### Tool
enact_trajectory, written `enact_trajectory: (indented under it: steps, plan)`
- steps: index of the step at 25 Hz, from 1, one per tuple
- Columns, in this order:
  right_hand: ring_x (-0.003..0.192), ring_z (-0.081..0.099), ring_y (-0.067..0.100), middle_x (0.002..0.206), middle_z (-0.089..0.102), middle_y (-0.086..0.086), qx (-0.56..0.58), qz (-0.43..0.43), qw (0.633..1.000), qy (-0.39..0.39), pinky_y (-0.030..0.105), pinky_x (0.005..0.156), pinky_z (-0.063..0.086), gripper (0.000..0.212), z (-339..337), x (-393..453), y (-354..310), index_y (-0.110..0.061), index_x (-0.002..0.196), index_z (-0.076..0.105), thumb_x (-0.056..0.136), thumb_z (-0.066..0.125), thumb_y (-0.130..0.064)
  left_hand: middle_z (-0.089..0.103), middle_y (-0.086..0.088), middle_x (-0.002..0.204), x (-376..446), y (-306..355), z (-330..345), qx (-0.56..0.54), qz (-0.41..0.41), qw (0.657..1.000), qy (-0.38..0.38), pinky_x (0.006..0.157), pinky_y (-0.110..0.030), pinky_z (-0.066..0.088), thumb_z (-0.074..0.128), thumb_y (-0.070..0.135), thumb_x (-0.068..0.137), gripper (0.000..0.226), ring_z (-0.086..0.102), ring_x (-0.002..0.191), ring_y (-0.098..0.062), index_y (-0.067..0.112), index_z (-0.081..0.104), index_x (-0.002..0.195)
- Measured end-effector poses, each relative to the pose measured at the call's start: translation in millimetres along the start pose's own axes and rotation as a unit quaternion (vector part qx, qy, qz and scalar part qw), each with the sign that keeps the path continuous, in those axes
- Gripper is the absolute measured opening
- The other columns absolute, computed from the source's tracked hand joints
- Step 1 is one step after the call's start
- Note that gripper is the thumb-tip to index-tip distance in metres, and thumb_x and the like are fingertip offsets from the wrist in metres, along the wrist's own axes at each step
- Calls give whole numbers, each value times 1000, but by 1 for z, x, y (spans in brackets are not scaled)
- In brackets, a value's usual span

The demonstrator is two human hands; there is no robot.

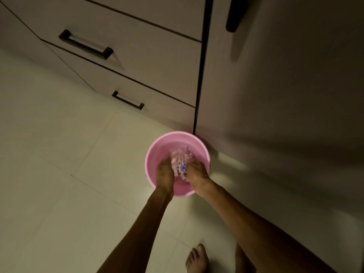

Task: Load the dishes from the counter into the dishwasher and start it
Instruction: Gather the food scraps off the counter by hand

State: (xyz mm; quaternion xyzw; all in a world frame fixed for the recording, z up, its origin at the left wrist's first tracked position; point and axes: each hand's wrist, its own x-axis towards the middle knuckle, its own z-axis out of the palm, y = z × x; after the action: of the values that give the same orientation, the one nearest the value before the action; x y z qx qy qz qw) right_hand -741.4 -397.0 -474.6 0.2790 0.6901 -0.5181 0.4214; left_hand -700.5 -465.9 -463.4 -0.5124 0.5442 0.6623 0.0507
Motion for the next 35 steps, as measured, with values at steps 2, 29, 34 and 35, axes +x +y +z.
enact_trajectory:
  steps: [2, 29, 34, 35]
  plan:
    - [88, 60, 19, 99, 69, 6, -85, -71, 994, 24, 11, 63, 49, 24, -6, -1, -2, -8, 107, 71, 94, 53, -2, 73, -14, 95, 2, -3, -9, 73, 41, 996, 19, 91, -41, 55, 47, 12, 100, 23, 69, 89, -24, 13, 69, 91]
    - [91, 61, -17, 92, 71, -28, 103, -244, 964, 28, 0, 77, 40, 17, -170, -464, -70, -32, 97, 72, 95, 61, -20, 71, 15, 112, -418, 167, -15, 73, 82, 991, -79, 109, -35, 38, 65, 29, 91, 21, 60, 116, -8, 34, 74, 109]
    - [106, 57, -14, 108, 68, -29, 39, -288, 941, 172, 12, 97, 44, 19, -241, -530, -64, -36, 108, 71, 90, 66, -34, 65, 26, 97, -516, 218, 24, 114, 153, 971, -143, 89, -21, 36, 64, 20, 92, 16, 58, 94, 10, 25, 74, 104]
    - [108, 55, -16, 113, 67, -27, 29, -295, 936, 187, 11, 99, 43, 24, -258, -542, -65, -33, 113, 70, 89, 66, -37, 64, 28, 96, -533, 224, 34, 121, 167, 964, -165, 85, -18, 37, 62, 22, 92, 16, 55, 90, 16, 28, 73, 103]
